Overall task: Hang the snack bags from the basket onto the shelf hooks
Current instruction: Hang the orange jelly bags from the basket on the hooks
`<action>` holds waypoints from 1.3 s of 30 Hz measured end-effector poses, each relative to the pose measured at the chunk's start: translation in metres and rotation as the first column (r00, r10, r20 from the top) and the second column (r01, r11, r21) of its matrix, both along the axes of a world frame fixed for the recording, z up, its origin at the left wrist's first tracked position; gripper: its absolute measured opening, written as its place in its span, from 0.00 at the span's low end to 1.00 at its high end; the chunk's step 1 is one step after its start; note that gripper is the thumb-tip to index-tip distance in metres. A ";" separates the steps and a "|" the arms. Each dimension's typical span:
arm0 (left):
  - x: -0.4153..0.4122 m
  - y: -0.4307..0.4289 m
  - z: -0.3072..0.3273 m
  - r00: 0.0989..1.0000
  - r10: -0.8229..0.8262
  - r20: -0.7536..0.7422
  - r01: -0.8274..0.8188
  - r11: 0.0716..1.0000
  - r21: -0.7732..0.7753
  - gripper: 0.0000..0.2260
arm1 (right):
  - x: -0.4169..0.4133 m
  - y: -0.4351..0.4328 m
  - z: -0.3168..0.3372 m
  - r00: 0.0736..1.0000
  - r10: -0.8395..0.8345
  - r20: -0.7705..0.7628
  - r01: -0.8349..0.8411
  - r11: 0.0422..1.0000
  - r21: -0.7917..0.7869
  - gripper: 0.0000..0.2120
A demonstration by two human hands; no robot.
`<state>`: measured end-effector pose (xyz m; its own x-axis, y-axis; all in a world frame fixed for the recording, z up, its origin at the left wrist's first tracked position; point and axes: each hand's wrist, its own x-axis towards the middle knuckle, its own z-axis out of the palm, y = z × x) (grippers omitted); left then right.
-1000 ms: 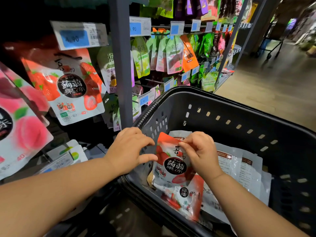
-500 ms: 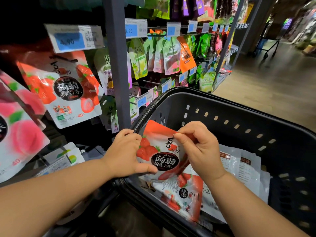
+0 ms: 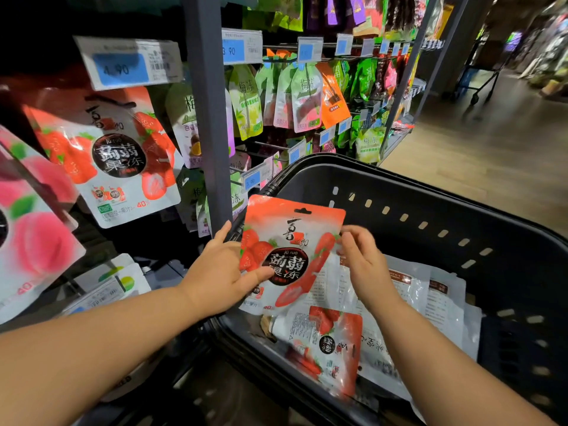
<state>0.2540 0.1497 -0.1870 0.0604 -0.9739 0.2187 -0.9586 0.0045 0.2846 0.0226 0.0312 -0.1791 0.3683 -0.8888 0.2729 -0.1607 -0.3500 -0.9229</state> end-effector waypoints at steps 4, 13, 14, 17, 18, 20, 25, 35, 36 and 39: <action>-0.008 0.007 0.008 0.967 0.061 -0.248 -0.075 0.996 -0.049 0.44 | -0.025 -0.024 -0.057 0.866 -0.022 -0.499 0.078 0.993 0.092 0.09; -0.022 0.020 0.021 0.949 0.076 -0.305 -0.107 0.990 -0.088 0.31 | -0.034 -0.011 -0.087 0.479 -0.009 -0.878 0.024 1.000 0.003 0.14; -0.021 0.019 0.021 0.942 0.099 -0.320 -0.122 0.991 -0.053 0.31 | -0.031 -0.010 -0.088 0.448 0.011 -0.894 0.014 1.000 0.019 0.14; -0.022 0.018 0.023 0.930 0.097 -0.356 -0.123 0.991 -0.051 0.27 | -0.031 -0.008 -0.090 0.425 0.093 -0.900 0.008 0.994 0.106 0.15; -0.023 0.018 0.024 0.931 0.094 -0.354 -0.120 0.991 -0.052 0.26 | -0.031 -0.008 -0.090 0.431 0.126 -0.893 -0.003 0.990 0.139 0.14; -0.023 0.018 0.025 0.929 0.104 -0.355 -0.127 0.991 -0.042 0.25 | -0.035 -0.008 -0.091 0.470 0.198 -0.860 -0.032 0.978 0.207 0.13; -0.025 0.019 0.027 0.921 0.113 -0.374 -0.126 0.992 -0.010 0.24 | -0.038 -0.009 -0.081 0.560 0.359 -0.747 -0.166 0.932 0.323 0.13; -0.018 0.013 0.024 0.928 0.101 -0.360 -0.120 0.992 -0.030 0.26 | -0.032 -0.019 -0.037 0.870 0.422 -0.257 -0.238 0.814 0.529 0.10; -0.018 0.012 0.024 0.931 0.104 -0.349 -0.119 0.993 -0.022 0.28 | -0.032 -0.020 -0.032 0.879 0.422 -0.223 -0.254 0.810 0.529 0.09; -0.019 0.008 0.027 0.936 0.105 -0.335 -0.119 0.993 -0.022 0.29 | -0.039 -0.028 -0.021 0.872 0.449 -0.193 -0.294 0.798 0.526 0.20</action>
<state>0.2349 0.1582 -0.1601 0.2449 -0.9472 0.2068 -0.8039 -0.0792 0.5895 -0.0161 0.0036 -0.2002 0.6892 -0.6535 -0.3131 -0.3975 0.0202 -0.9174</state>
